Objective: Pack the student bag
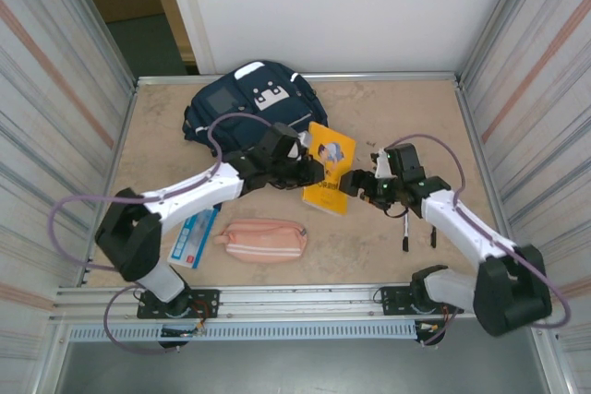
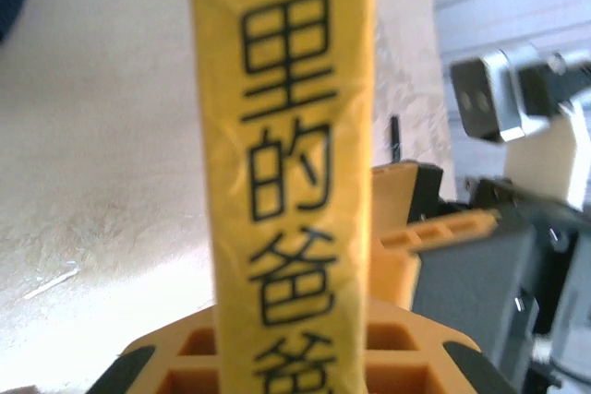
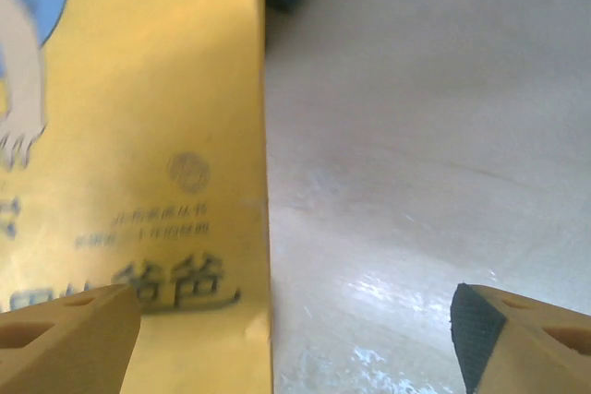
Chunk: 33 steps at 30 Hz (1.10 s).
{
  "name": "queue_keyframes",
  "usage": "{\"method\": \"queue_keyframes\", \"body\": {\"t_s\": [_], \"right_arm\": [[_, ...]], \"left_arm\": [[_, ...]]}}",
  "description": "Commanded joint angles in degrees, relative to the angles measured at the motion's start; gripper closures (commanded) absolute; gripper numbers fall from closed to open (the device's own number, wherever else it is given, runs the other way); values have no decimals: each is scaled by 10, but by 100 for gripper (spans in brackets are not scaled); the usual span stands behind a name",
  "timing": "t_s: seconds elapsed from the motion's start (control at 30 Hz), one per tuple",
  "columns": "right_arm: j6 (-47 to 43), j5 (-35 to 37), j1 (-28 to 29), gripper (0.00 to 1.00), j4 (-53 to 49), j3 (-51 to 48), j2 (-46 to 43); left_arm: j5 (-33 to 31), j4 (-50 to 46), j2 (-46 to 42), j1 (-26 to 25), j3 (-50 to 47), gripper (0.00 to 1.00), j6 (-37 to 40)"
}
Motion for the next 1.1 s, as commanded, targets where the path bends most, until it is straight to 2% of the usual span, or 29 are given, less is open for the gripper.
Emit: {"method": "queue_keyframes", "body": {"t_s": [0.0, 0.1, 0.17, 0.23, 0.4, 0.47, 0.5, 0.57, 0.7, 0.73, 0.8, 0.87, 0.93, 0.97, 1.03, 1.07], "right_arm": [[-10, 123, 49, 12, -34, 26, -63], [1, 134, 75, 12, -13, 26, -106], [-24, 110, 94, 12, 6, 28, -117], [-101, 99, 138, 12, 36, 21, -129], [-349, 173, 295, 12, 76, 4, -139], [-402, 223, 344, 11, 78, 12, -130], [-411, 244, 358, 11, 89, 14, -124], [-435, 241, 367, 12, 110, 13, -118], [-543, 251, 387, 11, 145, -13, -130], [-557, 256, 387, 11, 159, -21, -132], [-539, 273, 384, 9, 182, -20, -132], [-473, 277, 375, 8, 179, 2, -124], [-357, 303, 358, 8, 161, 25, -111], [-269, 327, 347, 1, 146, 36, -104], [-103, 388, 320, 1, 81, 57, -101], [-29, 388, 302, 1, 51, 62, -104]], "left_arm": [[-85, -8, -62, 15, -6, 100, -35], [-106, 22, -105, 32, -42, 100, -68], [-123, 44, -133, 41, -73, 100, -98], [-142, 43, -160, 49, -90, 100, -129], [-197, -48, -197, 51, -85, 100, -175], [-192, -46, -213, 51, -97, 100, -198], [-186, -31, -223, 51, -111, 100, -200], [-190, -18, -245, 50, -133, 100, -214], [-254, -139, -282, 50, -134, 100, -331], [-254, -143, -288, 50, -136, 100, -334], [-236, -100, -297, 50, -156, 100, -310], [-216, -49, -303, 50, -182, 100, -307], [-202, 0, -307, 52, -205, 100, -294], [-194, 28, -308, 54, -210, 100, -262], [-188, 62, -308, 56, -208, 100, -201], [-191, 81, -310, 56, -207, 100, -180]]}}
